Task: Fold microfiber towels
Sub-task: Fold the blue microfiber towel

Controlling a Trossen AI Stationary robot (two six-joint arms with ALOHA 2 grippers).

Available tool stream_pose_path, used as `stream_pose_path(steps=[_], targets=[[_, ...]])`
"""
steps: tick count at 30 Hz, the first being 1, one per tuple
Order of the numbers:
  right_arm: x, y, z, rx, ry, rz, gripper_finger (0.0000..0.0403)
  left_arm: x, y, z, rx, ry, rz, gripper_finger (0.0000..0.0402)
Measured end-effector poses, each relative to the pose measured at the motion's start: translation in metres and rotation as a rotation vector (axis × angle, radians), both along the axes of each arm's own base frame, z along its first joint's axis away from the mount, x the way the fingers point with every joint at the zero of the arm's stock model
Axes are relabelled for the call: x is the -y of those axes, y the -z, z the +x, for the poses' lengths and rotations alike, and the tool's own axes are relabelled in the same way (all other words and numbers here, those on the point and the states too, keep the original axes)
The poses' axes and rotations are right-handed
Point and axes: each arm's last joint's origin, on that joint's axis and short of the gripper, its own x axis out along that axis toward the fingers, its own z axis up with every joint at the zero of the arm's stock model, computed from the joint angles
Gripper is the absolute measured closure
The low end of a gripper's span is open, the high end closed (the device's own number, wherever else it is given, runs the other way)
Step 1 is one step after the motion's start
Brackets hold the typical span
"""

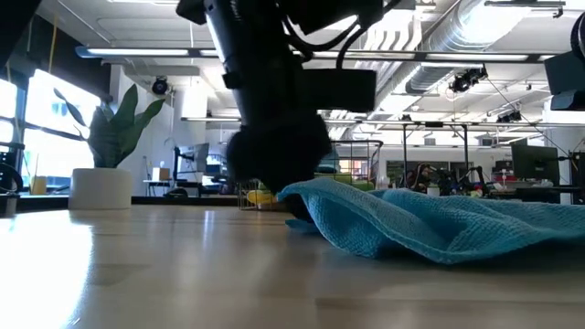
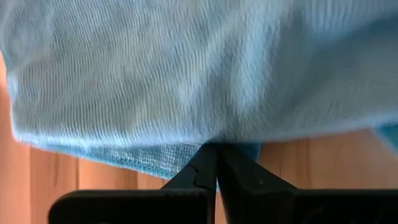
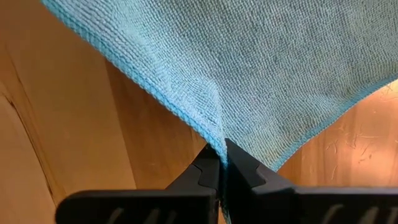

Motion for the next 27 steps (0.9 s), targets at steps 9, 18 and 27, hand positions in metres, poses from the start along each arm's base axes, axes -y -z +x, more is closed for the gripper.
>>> stream_pose_path(steps=[9,18,27], targets=[[0.0,0.0,0.0,0.001,-0.008,0.002,0.0403,-0.01,0.0,-0.028,-0.283,-0.007,0.126,0.0401],[0.0,0.0,0.001,0.024,0.001,-0.013,0.0403,-0.043,-0.003,-0.026,-0.303,-0.026,0.512,0.0401],[0.0,0.0,0.001,0.024,0.001,-0.013,0.0403,-0.079,-0.007,-0.026,-0.377,-0.05,0.642,0.0401]])
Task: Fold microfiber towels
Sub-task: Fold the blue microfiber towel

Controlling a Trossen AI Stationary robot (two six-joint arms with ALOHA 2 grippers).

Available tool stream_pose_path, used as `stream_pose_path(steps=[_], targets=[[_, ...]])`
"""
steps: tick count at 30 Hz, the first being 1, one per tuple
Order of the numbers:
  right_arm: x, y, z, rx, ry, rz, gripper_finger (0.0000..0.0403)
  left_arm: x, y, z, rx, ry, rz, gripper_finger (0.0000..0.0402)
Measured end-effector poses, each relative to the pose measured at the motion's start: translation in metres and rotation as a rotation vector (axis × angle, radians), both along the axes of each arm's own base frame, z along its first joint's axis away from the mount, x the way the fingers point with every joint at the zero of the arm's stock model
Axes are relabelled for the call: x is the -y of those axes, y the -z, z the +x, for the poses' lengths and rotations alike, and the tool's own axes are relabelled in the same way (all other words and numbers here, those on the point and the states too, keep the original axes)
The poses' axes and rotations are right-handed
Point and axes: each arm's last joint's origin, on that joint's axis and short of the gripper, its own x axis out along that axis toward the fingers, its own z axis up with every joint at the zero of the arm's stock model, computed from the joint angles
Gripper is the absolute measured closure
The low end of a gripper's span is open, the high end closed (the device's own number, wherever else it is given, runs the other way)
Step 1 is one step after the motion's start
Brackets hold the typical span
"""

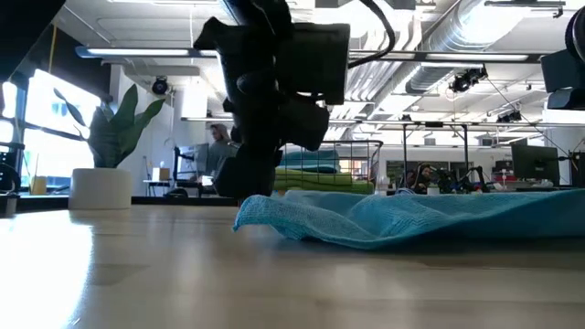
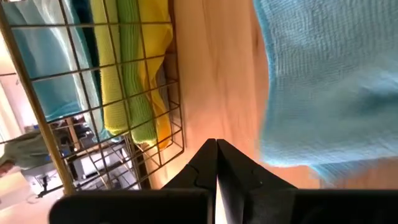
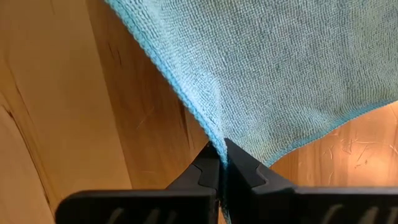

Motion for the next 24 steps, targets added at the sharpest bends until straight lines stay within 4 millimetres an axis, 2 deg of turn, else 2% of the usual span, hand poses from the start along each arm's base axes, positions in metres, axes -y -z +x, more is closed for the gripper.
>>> stream_pose_path(steps=[3,7,10,13,17,19,24], targets=[[0.0,0.0,0.0,-0.001,0.0,0.0,0.0403,0.004,-0.01,-0.001,-0.01,-0.011,-0.013,0.0401],[0.0,0.0,0.0,0.004,-0.011,-0.007,0.0403,0.024,-0.031,0.001,0.002,-0.037,-0.101,0.0401],[0.001,0.0,0.001,0.005,-0.007,-0.01,0.0403,0.049,-0.045,0.008,0.102,-0.078,-0.308,0.0401],[0.001,0.0,0.001,0.007,-0.007,-0.012,0.0403,0.081,-0.056,0.015,0.164,-0.044,-0.527,0.0401],[0.001,0.0,0.001,0.013,-0.021,-0.018,0.0403,0.12,-0.057,0.022,0.238,0.088,-0.735,0.0401],[0.001,0.0,0.002,0.017,-0.022,-0.022,0.0403,0.132,-0.057,0.024,0.264,0.135,-0.795,0.0401],[0.002,0.0,0.002,0.036,-0.024,-0.038,0.0403,0.136,-0.049,0.025,0.304,0.109,-0.714,0.0401]])
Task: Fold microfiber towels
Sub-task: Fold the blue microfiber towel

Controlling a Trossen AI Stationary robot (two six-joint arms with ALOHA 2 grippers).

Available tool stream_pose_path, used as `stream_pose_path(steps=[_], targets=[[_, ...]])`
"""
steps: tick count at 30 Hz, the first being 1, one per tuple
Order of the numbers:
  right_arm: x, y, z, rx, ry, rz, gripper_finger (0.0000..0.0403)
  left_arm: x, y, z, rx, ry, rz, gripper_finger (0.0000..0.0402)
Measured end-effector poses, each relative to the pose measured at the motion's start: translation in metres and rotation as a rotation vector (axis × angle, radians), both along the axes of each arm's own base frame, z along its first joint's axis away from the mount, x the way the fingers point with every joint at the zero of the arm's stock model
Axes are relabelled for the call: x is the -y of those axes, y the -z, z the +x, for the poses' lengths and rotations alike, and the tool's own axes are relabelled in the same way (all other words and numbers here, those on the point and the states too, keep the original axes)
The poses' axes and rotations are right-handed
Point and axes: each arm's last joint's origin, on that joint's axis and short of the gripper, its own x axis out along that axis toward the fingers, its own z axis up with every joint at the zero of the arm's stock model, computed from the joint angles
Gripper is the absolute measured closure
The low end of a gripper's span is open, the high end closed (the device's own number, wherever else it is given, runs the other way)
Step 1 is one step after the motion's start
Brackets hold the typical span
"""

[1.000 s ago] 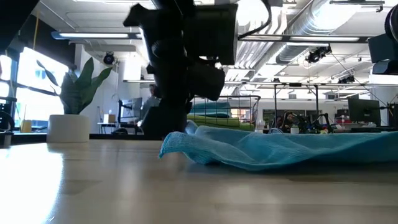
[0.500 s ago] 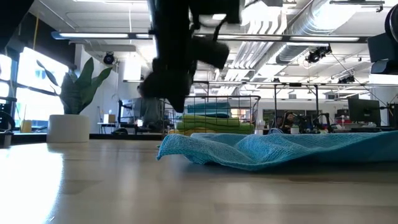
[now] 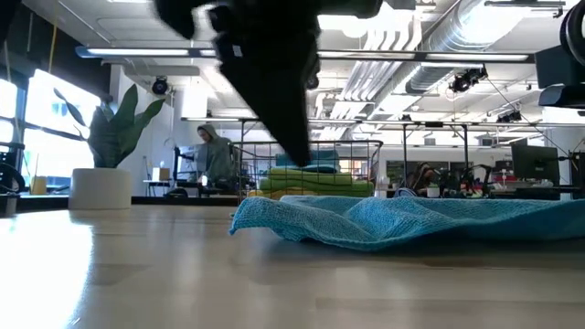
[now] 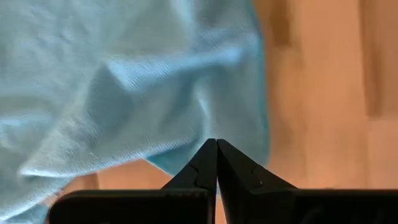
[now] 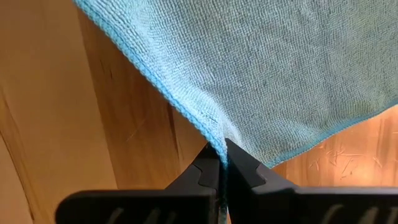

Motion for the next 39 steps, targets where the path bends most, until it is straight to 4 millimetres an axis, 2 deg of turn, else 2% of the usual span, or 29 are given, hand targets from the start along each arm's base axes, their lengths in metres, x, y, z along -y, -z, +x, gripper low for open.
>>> stream_pose_path(steps=[3,6,13,17,20,24,31,33,39], targets=[[0.0,0.0,0.0,0.002,0.0,0.002,0.0403,-0.005,0.004,0.003,0.006,-0.051,0.015,0.0401],[0.0,0.0,0.001,0.006,0.001,0.005,0.0403,-0.009,0.017,0.006,-0.013,-0.091,0.007,0.0401],[-0.001,0.0,0.001,0.015,-0.001,0.013,0.0403,-0.009,0.039,0.004,-0.107,-0.1,0.026,0.0401],[-0.002,0.0,0.002,0.016,0.0,0.014,0.0403,-0.009,0.044,0.001,-0.165,-0.126,-0.011,0.0401],[-0.002,0.0,0.002,0.016,-0.001,0.014,0.0403,-0.009,0.045,-0.004,-0.223,-0.211,-0.069,0.0401],[-0.002,0.0,0.002,0.016,-0.001,0.014,0.0403,-0.002,0.044,-0.009,-0.28,-0.336,-0.202,0.0401],[-0.002,0.0,0.002,0.016,-0.025,0.015,0.0403,0.021,0.032,-0.006,-0.267,-0.284,-0.302,0.0401],[-0.002,0.0,0.002,0.021,-0.026,0.016,0.0403,0.02,0.025,-0.002,-0.23,-0.277,-0.279,0.0401],[-0.002,0.0,0.003,0.028,-0.038,0.002,0.0403,0.007,0.004,-0.002,-0.18,-0.309,-0.046,0.0401]])
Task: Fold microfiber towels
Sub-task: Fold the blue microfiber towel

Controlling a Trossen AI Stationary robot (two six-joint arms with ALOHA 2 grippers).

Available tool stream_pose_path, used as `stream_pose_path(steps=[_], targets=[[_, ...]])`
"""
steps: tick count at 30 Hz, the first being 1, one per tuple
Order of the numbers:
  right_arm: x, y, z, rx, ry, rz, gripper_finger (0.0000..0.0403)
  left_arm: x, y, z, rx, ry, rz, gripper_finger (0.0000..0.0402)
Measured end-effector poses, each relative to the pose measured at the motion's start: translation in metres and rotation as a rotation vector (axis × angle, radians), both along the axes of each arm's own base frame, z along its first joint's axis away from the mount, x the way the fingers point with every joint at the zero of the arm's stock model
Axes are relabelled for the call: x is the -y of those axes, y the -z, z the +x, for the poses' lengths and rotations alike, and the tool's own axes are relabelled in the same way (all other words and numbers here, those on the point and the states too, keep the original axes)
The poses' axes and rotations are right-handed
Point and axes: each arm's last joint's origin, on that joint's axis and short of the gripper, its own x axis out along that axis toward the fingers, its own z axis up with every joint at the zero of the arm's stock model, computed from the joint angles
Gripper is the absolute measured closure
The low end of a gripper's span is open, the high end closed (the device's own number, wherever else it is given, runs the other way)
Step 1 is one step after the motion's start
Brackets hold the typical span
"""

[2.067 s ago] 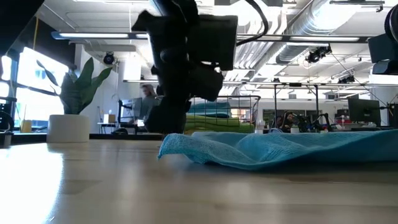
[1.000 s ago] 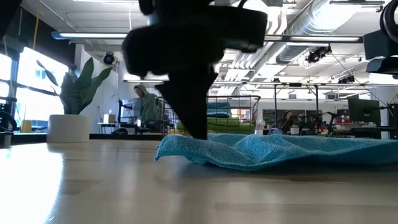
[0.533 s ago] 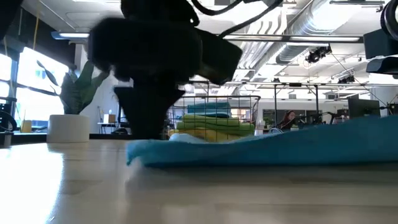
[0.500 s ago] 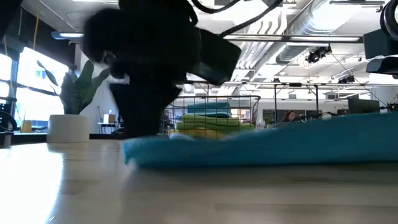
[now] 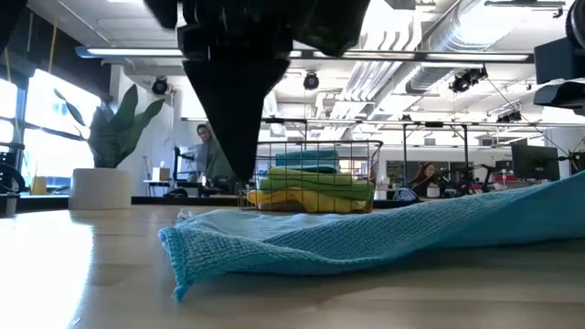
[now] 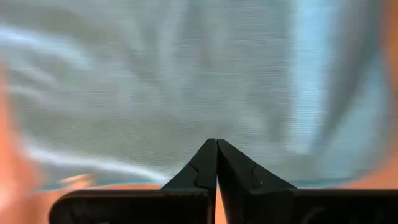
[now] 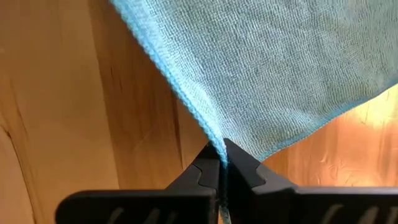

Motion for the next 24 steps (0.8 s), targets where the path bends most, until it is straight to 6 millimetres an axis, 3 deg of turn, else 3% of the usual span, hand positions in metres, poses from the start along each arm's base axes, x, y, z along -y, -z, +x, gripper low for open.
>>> stream_pose_path(steps=[4,9,18,24], targets=[[0.001,0.0,0.001,0.016,-0.008,-0.02,0.0403,-0.01,-0.002,-0.005,-0.042,0.002,0.134,0.0401],[0.0,0.0,0.0,-0.011,0.006,0.014,0.0398,-0.017,0.004,-0.008,-0.11,0.062,0.124,0.0401],[-0.002,0.001,-0.002,-0.077,-0.002,0.084,0.0309,-0.014,0.003,-0.013,-0.232,0.286,0.041,0.0401],[-0.001,0.001,-0.004,-0.111,0.0,0.083,0.0291,-0.012,0.001,-0.022,-0.319,0.349,0.102,0.0401]])
